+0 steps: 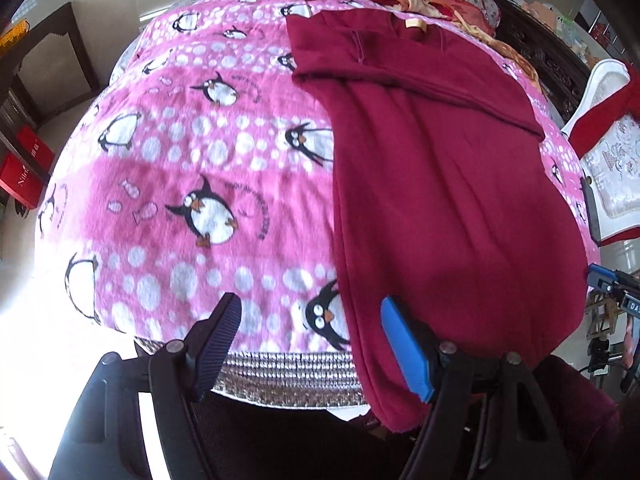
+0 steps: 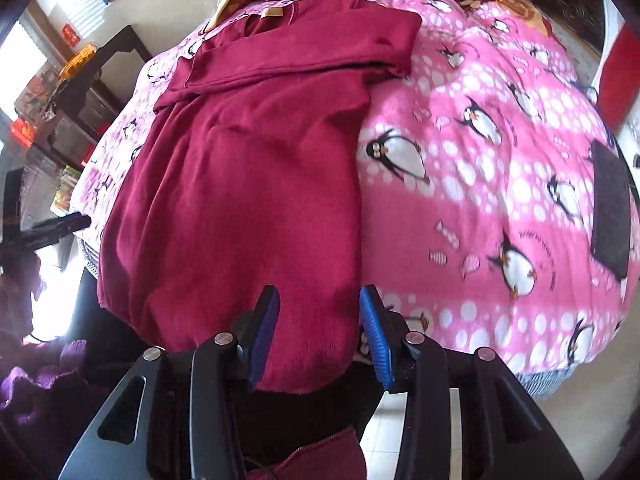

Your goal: Fold small clothes

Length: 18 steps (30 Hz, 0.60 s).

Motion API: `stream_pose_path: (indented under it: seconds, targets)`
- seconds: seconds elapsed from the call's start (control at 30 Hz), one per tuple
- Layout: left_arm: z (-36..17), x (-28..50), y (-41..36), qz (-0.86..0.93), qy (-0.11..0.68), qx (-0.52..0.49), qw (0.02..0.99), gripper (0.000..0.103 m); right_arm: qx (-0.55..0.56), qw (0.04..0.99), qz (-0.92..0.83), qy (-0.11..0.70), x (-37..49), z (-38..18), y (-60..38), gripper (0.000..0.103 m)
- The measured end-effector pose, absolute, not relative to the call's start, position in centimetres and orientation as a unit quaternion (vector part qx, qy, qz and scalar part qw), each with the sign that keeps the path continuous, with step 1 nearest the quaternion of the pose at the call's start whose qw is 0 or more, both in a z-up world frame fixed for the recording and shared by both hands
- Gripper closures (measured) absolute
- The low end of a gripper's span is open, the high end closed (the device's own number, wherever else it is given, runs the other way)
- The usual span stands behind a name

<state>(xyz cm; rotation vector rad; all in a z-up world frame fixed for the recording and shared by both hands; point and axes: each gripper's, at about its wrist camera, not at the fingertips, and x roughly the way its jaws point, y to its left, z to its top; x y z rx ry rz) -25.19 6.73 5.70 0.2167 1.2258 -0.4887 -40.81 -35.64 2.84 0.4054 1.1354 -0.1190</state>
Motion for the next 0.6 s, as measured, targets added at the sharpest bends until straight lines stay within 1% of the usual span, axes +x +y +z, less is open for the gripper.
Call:
stream_pose_path:
  seconds: [0.27, 0.4, 0.6]
  targets:
    - [3.9, -27.4, 6.6, -0.245, 0.599, 0.078, 0.758, 0.027, 0.235, 0.816, -0.046, 0.527, -42.5, 1.3, -35.9, 0.073]
    - [3.1, -27.6, 6.4, -0.245, 0.610, 0.082, 0.749, 0.027, 0.248, 0.816, -0.036, 0.521, -42.5, 0.8, -35.7, 0.073]
    - [2.2, -27.2, 6.4, -0.238, 0.627, 0.059, 0.739, 0.027, 0.264, 0.811, -0.030, 0.521, -42.3, 0.6, -35.7, 0.073]
